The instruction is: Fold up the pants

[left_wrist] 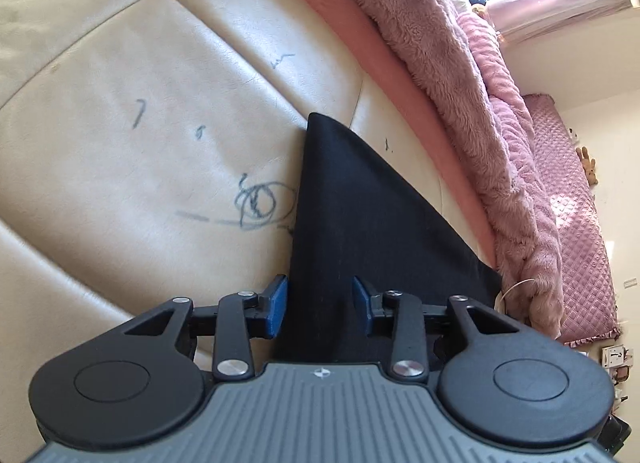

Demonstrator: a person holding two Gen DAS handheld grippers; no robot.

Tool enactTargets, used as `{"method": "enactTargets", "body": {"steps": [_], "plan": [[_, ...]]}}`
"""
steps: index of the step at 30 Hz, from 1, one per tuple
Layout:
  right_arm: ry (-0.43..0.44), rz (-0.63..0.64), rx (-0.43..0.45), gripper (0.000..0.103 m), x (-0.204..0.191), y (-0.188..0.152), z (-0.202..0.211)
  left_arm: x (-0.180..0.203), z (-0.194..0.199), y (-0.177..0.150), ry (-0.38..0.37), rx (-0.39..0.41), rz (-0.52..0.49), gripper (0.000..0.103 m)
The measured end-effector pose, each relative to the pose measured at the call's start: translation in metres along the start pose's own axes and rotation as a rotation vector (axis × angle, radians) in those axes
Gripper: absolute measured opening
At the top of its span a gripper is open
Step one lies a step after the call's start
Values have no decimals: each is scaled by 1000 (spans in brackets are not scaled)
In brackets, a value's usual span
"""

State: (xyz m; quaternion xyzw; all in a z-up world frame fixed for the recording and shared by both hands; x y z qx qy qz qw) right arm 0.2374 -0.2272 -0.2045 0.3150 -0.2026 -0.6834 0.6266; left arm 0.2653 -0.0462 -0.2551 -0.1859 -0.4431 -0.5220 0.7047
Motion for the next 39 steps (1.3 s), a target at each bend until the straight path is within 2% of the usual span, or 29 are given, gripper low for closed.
{"method": "enactTargets", "body": {"steps": [6,9,12,15,19,26,29,31,36,39], "plan": [[-56,-20,-30,0,35,2,-16,1,-19,7,-42,14,3,42],[-63,-30,-60,0,42,-7,-25,0,-18,4,-26,27,-7,18],[-69,-27,-55,0,41,-9,-24,-1,-10,7,-24,46,2,9],[-72,-13,-78,0,29,-8,-27,0,-1,10,7,28,-21,8],[-48,4,-123,0,-7,-18,-26,-12,30,22,66,-13,-60,8],[112,94,-203,0,-106,-40,-22,-35,99,62,213,-66,-164,8],[172,125,-184,0,-129,-37,-19,-45,117,76,266,-55,-181,8],[172,127,-158,0,-128,-30,-16,-46,123,83,275,-42,-191,8],[61,112,-109,0,-94,0,-27,-32,125,88,244,-36,-224,8],[25,112,-96,0,-82,15,-38,-19,125,88,221,-33,-240,8]]}}
Point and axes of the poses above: each gripper's, at about its wrist camera, not at the fingertips, and z roughly against the way its jaws point, x to its right, y to its top, the point moved 9 cm from there along -z, roughly the way its jaws point, and after that the axes turned 10 degrees about -y, right-handed, at the moved point
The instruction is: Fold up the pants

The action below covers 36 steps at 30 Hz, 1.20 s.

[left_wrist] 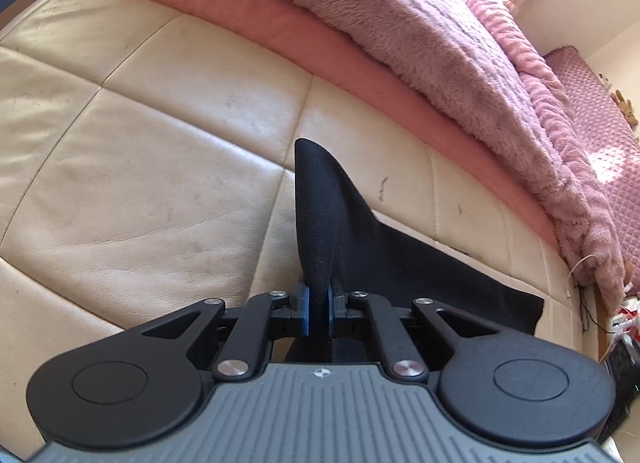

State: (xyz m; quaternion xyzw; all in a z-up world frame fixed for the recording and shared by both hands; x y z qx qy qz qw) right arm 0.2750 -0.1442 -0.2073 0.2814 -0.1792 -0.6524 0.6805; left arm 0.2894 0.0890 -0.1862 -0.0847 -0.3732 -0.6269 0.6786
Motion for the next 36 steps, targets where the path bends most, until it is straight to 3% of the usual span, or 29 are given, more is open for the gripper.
{"method": "enactTargets", "body": {"steps": [9,16,20,28,32,36], "plan": [[-38,16,-30,0,7,46,-65,37,15,11,-110,26,-35,8],[-50,31,-42,0,2,52,-88,75,24,20,-221,33,-25,8],[-24,27,-50,0,5,49,-68,102,21,26,-265,38,-9,8],[55,43,-110,0,-7,-20,2,151,9,23,-274,11,-30,8],[49,19,-128,0,-8,-42,2,170,5,13,-267,-9,-41,8],[59,11,-117,0,-6,-40,8,189,2,8,-224,-31,-69,8]]}}
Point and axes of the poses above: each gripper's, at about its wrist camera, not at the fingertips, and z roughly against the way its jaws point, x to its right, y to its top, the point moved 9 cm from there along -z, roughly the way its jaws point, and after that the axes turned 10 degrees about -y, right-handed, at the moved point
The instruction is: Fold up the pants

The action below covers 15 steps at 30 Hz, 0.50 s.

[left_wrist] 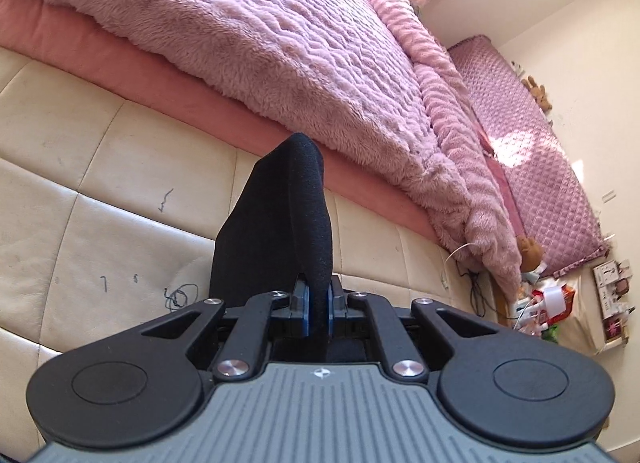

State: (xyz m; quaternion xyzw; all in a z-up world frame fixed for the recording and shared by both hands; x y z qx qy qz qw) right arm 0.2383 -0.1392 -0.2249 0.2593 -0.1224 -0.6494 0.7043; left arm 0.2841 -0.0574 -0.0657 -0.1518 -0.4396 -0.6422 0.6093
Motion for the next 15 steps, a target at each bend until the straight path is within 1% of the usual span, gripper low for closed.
{"method": "enactTargets", "body": {"steps": [2,4,8,10,13,14,15], "plan": [[4,-23,38,0,7,4,14,9,-6,-1,25,-10,-7,8],[-3,-57,74,0,24,7,32,18,-17,-3,60,-25,-9,8],[-69,-153,146,0,82,2,74,41,-48,-16,142,-69,-38,8],[-113,-203,180,0,116,3,94,54,-69,-24,170,-95,-63,8],[-209,-248,185,0,162,-9,111,69,-105,-38,199,-141,-82,8],[-231,-261,174,0,176,-14,113,72,-116,-43,206,-159,-79,8],[-232,-280,160,0,187,-20,112,74,-129,-49,211,-179,-71,8]]}}
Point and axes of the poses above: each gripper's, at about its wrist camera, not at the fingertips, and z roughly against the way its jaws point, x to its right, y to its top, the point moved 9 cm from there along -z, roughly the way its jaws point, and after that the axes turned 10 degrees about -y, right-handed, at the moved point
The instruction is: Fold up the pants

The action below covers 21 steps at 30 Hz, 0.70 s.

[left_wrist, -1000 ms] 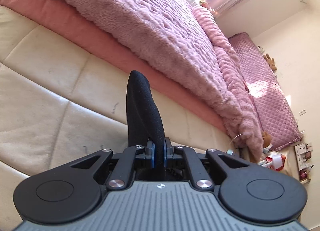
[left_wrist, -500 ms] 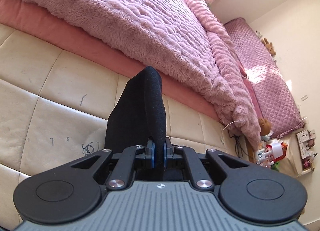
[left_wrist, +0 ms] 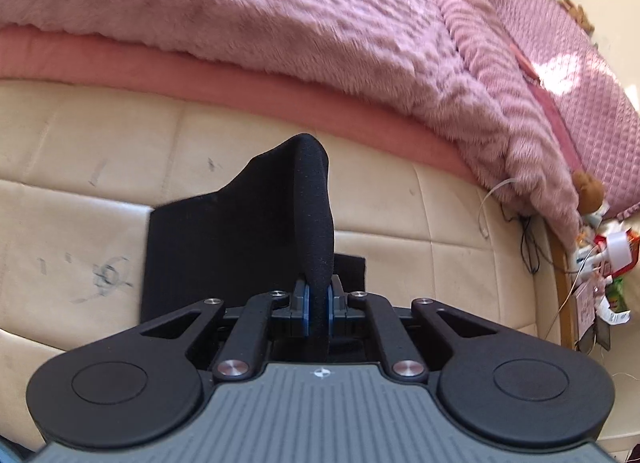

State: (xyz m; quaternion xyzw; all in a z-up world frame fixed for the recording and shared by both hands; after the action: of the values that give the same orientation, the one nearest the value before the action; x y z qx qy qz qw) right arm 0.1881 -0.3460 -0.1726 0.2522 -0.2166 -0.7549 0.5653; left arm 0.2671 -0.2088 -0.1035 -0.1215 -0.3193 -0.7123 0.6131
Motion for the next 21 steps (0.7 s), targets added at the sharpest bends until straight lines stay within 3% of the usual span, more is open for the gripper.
{"method": "enactTargets", "body": {"steps": [5,14,17,21], "plan": [[46,-71,-69,0,29,-21,-20,12,-61,-19,51,-85,33,8],[109,-97,-95,0,14,-38,-55,4,-125,-39,93,-169,109,8],[126,-117,-90,0,15,-37,-56,0,-136,-44,76,-196,134,9],[131,-122,-87,0,13,-35,-57,-1,-140,-44,-20,-190,203,23]]}}
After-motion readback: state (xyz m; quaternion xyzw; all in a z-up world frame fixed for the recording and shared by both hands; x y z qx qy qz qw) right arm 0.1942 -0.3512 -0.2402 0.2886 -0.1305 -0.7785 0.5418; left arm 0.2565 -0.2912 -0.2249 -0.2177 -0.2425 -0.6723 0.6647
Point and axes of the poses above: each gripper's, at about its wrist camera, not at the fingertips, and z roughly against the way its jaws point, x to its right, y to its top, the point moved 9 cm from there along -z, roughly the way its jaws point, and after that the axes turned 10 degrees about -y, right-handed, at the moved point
